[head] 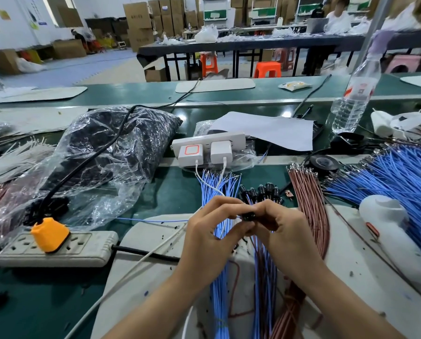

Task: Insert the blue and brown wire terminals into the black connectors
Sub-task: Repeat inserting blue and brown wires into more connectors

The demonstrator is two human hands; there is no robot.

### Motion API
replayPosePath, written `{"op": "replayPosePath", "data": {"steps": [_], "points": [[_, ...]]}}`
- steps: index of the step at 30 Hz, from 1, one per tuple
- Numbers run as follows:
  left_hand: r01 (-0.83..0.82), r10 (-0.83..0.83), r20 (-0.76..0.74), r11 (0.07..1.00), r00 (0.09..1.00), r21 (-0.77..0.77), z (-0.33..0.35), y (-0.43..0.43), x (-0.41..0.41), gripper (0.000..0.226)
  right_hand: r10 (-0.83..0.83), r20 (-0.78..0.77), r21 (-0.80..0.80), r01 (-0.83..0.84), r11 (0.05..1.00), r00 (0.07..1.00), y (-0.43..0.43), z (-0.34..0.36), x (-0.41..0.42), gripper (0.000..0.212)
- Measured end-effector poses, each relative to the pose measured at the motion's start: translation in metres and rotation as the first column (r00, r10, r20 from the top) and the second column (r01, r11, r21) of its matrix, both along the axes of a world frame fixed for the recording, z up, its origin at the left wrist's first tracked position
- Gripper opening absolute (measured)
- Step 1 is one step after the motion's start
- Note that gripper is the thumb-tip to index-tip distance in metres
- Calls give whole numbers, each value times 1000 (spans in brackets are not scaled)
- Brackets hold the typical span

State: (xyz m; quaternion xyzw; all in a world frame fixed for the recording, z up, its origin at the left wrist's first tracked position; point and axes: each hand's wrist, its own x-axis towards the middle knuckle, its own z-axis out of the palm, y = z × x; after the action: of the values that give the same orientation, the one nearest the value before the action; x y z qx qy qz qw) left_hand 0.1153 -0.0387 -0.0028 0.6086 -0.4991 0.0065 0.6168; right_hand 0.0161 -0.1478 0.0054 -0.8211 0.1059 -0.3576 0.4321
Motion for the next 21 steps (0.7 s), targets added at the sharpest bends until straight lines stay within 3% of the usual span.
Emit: {"op": "replayPosePath", "data": {"steps": [9, 13, 21], "points": [[47, -47, -4, 999, 999, 20, 2, 0, 0, 25, 19, 9, -42, -19, 999, 1000, -2, -5, 1, 30], [56, -57, 17, 997, 998, 45, 3, 0, 0, 25, 21, -33, -40, -22, 999, 999, -2, -8, 2, 15], [68, -69, 8, 995, 998, 77, 1, 1, 2, 23, -3, -99, -94, -6, 996, 995, -3, -10, 4, 8]]}}
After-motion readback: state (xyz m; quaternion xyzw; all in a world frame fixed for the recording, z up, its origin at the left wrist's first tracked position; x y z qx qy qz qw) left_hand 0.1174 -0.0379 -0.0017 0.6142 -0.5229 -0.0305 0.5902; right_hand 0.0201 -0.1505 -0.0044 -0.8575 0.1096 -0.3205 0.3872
